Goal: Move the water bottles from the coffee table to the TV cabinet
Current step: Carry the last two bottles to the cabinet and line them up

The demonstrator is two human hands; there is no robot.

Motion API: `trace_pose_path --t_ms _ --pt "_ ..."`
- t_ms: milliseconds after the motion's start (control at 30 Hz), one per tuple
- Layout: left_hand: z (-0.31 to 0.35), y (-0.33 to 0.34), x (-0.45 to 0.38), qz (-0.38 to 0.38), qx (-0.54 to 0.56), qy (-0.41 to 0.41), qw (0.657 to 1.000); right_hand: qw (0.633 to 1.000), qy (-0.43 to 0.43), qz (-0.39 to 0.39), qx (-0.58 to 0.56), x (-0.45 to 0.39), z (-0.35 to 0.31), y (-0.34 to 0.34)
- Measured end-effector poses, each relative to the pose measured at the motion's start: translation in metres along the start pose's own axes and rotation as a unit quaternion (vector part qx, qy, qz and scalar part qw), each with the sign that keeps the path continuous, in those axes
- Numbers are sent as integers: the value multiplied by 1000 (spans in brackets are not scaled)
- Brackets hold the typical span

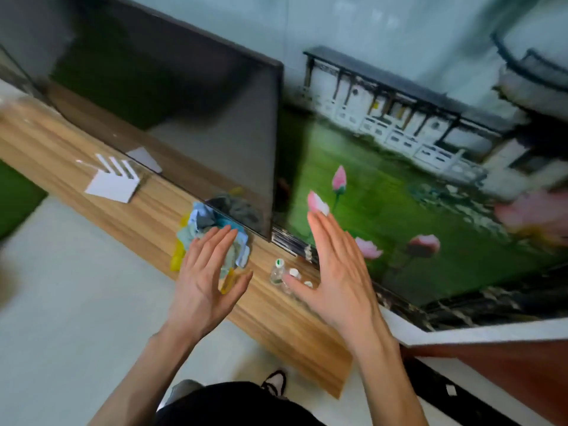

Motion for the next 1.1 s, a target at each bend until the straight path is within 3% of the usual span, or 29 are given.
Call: trace_pose_path --t_ms 267,533,733,1100 --pt "-46 -154 75 119 -120 -125 978 980 -197 -4 -36 -24 -174 11" --pt "-93 -316 214 212 -209 -241 924 929 -344 -54 -122 5 -391 67" --pt "-108 -415 329 288 -270 -305 867 880 -442 -84 -150 57 -535 131" --pt "-111 -542 515 324 -376 -464 734 770 -584 -174 -188 189 -753 224"
Point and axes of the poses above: each hand's wrist, its own x-axis away from the middle knuckle, its own y-axis out of the palm, z = x × y, the point moved 6 cm from there along -x, towards the middle knuckle, and after that the axes turned 8 degrees about y, right-handed, at the moved point
